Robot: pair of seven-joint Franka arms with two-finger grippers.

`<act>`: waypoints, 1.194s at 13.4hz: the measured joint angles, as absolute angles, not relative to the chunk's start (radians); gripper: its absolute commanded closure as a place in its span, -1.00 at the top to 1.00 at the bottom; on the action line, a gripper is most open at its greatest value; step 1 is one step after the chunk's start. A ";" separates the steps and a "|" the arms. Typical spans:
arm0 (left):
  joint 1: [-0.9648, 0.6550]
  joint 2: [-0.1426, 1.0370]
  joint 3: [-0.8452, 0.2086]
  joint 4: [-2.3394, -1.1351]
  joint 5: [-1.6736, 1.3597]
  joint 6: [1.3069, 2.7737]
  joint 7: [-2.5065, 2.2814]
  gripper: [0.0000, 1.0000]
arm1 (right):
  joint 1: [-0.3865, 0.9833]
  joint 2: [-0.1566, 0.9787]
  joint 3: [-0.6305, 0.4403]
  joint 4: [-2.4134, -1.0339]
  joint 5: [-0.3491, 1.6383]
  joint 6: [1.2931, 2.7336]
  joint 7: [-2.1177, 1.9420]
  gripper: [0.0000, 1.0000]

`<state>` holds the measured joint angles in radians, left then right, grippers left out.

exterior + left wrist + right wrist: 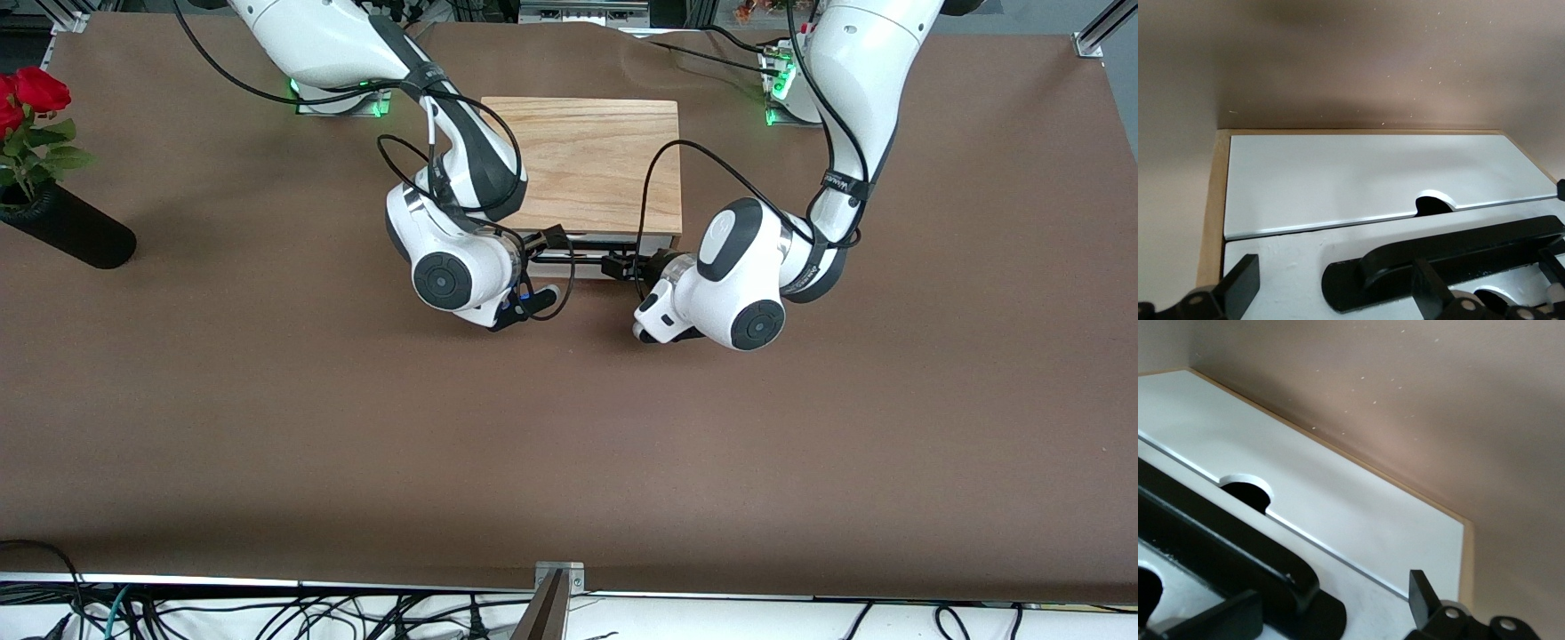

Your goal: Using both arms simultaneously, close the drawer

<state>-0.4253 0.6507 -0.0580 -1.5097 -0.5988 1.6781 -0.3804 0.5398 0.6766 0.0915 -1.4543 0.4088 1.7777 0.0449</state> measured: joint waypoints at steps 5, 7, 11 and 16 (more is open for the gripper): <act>-0.292 0.639 -0.032 -1.458 -0.557 1.617 -0.378 1.00 | 0.523 0.680 0.088 -1.424 0.432 1.758 0.038 1.00; -0.229 0.594 -0.032 -1.420 -0.396 1.558 -0.376 1.00 | 0.504 0.675 0.087 -1.370 0.432 1.748 0.038 1.00; -0.159 0.444 -0.027 -1.409 -0.236 1.515 -0.380 1.00 | 0.432 0.660 0.076 -1.249 0.407 1.736 0.035 1.00; 0.001 0.211 -0.026 -1.409 -0.152 1.447 -0.368 1.00 | 0.379 0.656 -0.013 -1.150 0.240 1.674 0.031 1.00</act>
